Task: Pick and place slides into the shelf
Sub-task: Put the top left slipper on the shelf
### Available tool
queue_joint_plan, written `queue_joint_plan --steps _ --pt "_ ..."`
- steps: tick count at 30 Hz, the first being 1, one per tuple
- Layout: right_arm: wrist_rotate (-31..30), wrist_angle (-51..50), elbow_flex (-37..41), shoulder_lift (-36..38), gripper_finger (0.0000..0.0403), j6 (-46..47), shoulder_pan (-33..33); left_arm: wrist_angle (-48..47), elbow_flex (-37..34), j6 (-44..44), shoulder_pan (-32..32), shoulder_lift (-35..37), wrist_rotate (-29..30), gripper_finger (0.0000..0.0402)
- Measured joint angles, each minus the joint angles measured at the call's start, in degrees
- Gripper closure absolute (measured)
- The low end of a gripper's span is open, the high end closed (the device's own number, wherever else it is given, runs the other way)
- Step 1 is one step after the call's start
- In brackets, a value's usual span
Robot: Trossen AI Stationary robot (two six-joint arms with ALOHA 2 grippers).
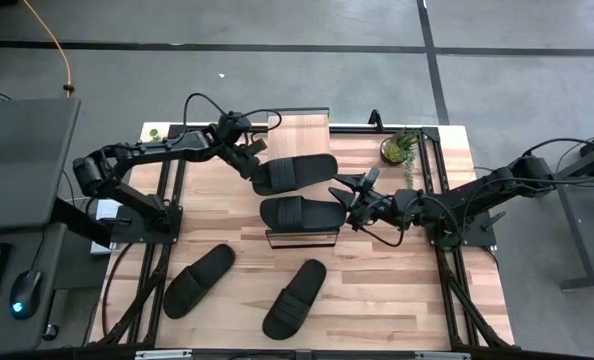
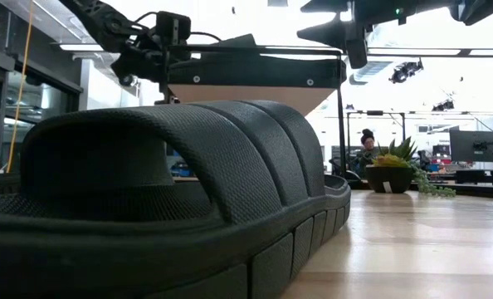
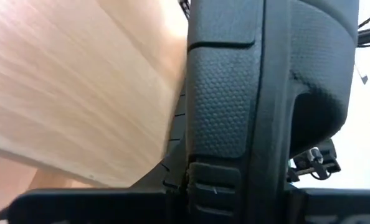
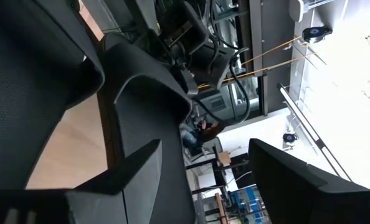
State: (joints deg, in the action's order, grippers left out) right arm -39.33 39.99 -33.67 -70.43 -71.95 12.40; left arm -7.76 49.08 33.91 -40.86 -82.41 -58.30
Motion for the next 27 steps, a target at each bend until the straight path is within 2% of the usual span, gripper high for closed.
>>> queue_joint_plan --steps 3,8,13,27 --pt "0.1 0.0 0.0 0.0 0.0171 0.0 0.0 -1.4 0.0 -1.8 0.0 0.0 1.4 0.0357" --pt "0.1 0.0 0.0 0.0 0.0171 0.0 0.0 -3.7 0.0 -5.1 0.0 -0.1 8.3 0.0357" --pt "0.1 0.0 0.0 0.0 0.0171 0.0 0.0 -4.2 0.0 -5.4 0.2 -1.0 5.0 0.0357" --pt "0.4 0.1 0.0 0.0 0.0171 0.2 0.0 -3.9 0.0 -5.0 4.3 -1.1 6.4 0.0357"
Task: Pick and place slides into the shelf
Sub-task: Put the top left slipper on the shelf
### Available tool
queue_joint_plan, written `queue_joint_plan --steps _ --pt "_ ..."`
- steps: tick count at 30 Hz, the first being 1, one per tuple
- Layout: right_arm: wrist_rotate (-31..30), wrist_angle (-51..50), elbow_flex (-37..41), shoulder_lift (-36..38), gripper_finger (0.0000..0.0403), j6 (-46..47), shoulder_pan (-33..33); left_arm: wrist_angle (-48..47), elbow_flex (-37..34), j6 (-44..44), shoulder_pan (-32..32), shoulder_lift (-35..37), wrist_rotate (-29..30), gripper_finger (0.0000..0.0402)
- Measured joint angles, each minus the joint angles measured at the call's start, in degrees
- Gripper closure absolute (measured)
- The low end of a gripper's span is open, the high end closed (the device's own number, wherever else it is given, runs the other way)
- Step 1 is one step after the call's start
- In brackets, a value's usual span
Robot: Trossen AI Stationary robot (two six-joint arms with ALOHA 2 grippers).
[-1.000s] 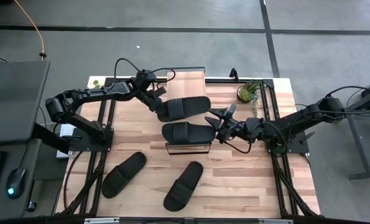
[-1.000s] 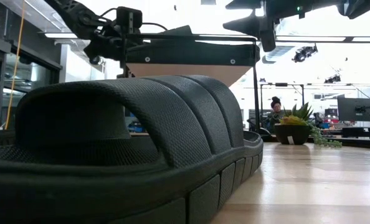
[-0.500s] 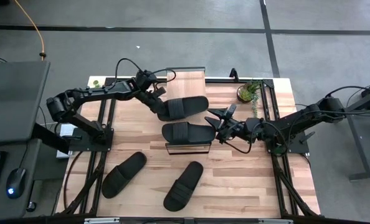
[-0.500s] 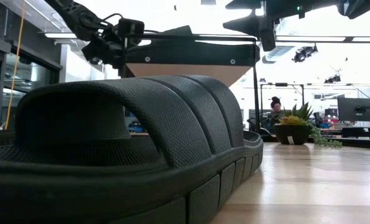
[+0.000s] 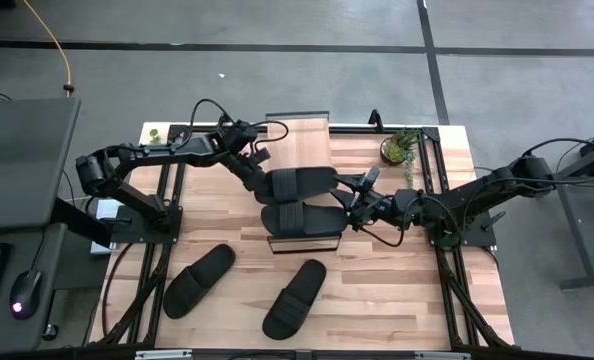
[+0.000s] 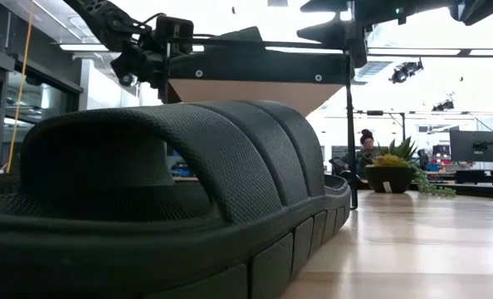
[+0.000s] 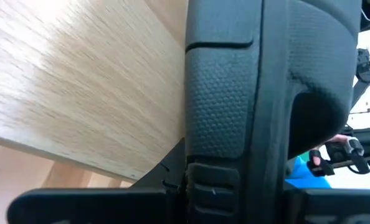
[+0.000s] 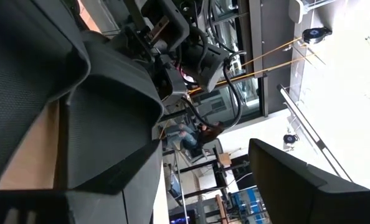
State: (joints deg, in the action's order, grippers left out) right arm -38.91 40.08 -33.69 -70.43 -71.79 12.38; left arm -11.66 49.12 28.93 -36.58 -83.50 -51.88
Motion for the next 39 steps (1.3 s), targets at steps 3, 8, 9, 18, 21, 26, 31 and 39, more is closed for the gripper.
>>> queue_joint_plan --steps 3,8,9,18,21,26,31,39 --pt "0.0 0.0 0.0 0.0 0.0171 1.0 0.0 0.9 0.0 0.0 -0.1 0.0 0.0 0.0357" --pt "0.4 0.0 0.0 0.0 0.0171 3.0 -0.8 1.2 1.0 -0.1 -0.1 0.0 0.0 0.0355" --pt "0.5 0.0 0.0 0.0 0.0171 3.3 -1.1 1.2 1.3 -0.1 -0.1 0.0 0.0 0.0350" --pt "3.0 -0.4 0.0 0.0 0.0171 4.1 -2.3 -1.1 2.6 -0.2 -0.1 0.0 0.3 0.0237" --pt "3.0 -0.4 0.0 0.0 0.0171 5.1 -2.3 -4.4 2.6 -2.0 -0.1 0.0 1.7 0.0198" --pt "3.0 -1.1 0.0 0.0 0.0171 6.0 -2.3 -7.6 2.9 -5.0 -0.1 0.2 0.9 0.0150" --pt "3.0 -1.3 0.0 0.0 0.0171 6.0 -2.3 -8.0 2.9 -5.1 -0.1 0.2 0.2 0.0127" --pt "3.0 -1.3 0.0 0.0 0.0171 6.4 -2.3 -9.8 2.8 -5.2 -0.2 0.4 -1.4 0.0125"
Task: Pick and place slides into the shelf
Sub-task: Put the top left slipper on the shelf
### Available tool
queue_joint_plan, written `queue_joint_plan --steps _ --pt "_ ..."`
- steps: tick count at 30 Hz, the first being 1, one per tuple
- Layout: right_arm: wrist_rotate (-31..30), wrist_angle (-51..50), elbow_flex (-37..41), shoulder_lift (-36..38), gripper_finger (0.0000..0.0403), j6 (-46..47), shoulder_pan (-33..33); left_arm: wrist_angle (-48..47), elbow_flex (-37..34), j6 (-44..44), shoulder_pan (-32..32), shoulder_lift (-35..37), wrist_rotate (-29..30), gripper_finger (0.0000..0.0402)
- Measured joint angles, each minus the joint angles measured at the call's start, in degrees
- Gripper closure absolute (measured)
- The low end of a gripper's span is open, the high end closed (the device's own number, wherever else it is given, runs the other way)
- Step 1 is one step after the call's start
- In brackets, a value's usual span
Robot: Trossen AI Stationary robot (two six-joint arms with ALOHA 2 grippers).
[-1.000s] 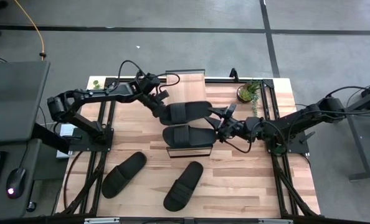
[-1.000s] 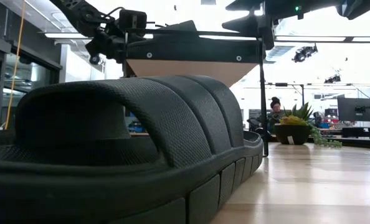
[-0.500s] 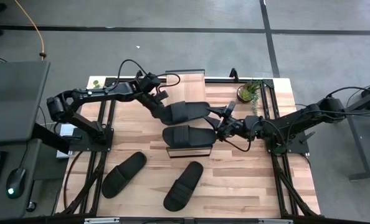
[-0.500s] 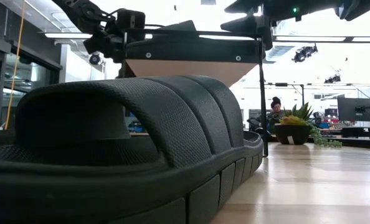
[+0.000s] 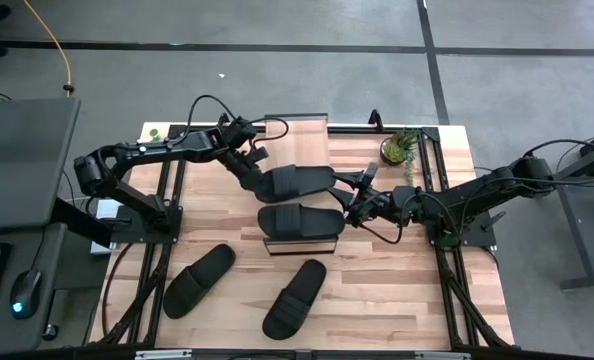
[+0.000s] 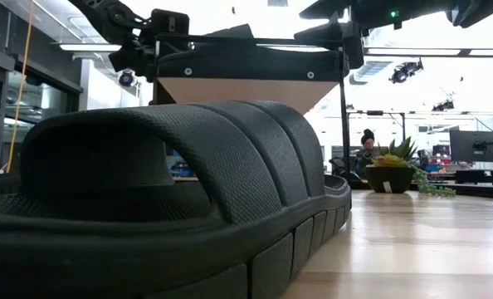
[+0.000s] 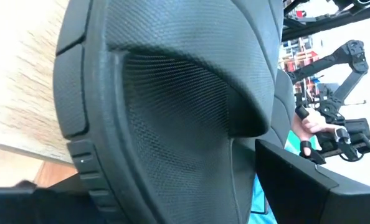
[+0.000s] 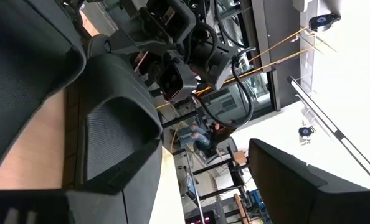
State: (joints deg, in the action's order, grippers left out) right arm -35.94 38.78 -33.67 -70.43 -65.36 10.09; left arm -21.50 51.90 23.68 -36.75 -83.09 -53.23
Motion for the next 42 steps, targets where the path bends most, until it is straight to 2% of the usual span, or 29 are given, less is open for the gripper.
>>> queue_joint_plan --steps 13,29,42 --pt "0.0 0.0 0.0 0.0 0.0171 0.0 0.0 -4.2 -0.2 -2.5 -0.3 1.5 0.3 0.0121" --pt "0.2 0.0 0.0 0.0 0.0171 0.9 0.0 -11.2 -0.2 -4.4 -2.1 7.8 12.5 0.0121" --pt "0.2 0.0 0.0 0.0 0.0171 1.5 -0.1 -11.8 -0.2 -4.4 -2.2 8.0 13.6 0.0121"
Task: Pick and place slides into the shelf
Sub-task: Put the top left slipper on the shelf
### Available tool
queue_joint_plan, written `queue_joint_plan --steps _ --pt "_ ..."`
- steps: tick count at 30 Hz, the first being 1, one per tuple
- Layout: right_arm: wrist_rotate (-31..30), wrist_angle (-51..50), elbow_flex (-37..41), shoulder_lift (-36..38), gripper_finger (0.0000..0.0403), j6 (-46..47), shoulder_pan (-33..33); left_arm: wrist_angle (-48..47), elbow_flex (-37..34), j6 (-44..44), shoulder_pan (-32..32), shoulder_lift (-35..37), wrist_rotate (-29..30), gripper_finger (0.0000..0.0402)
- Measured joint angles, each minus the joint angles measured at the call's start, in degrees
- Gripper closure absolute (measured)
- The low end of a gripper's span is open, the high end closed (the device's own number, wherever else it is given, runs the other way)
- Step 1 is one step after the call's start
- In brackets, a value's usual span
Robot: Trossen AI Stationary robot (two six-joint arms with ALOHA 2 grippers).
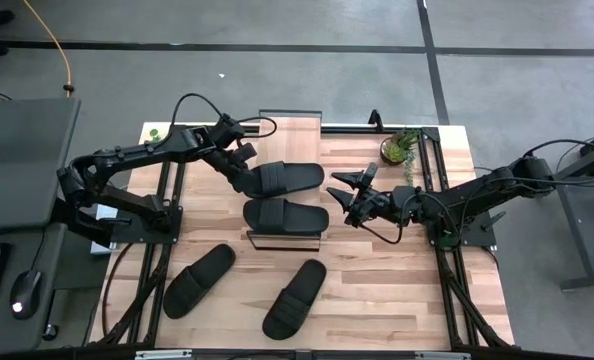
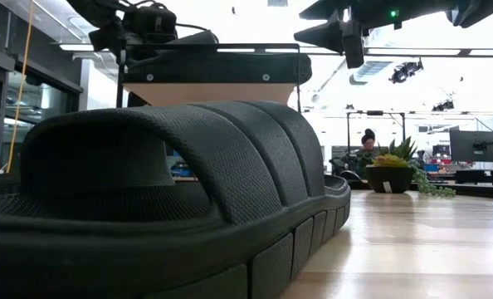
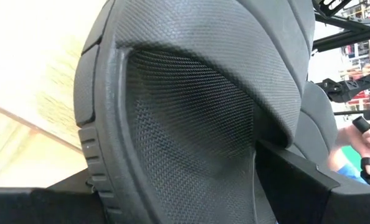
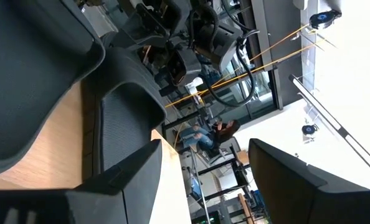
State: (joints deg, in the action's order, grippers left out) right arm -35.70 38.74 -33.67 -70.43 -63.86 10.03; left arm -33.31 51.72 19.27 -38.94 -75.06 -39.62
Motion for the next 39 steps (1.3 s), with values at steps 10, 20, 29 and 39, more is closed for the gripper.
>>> queue_joint_plan --steps 10,20,29,39 --pt "3.7 -0.9 0.0 0.0 0.0171 2.8 -2.4 -3.4 0.0 0.0 -0.1 2.6 3.0 0.0121" --pt "6.1 -1.6 0.0 0.0 0.0171 5.6 -3.7 -7.9 -0.3 -1.0 -0.1 8.2 11.0 0.0121" --pt "6.9 -1.7 0.0 0.0 0.0171 7.0 -3.7 -17.7 5.9 -4.5 -0.2 9.2 24.1 0.0121" --pt "12.7 -3.0 0.0 0.0 0.0171 15.9 -2.4 -20.9 9.7 -7.3 -0.1 9.2 27.2 0.0121"
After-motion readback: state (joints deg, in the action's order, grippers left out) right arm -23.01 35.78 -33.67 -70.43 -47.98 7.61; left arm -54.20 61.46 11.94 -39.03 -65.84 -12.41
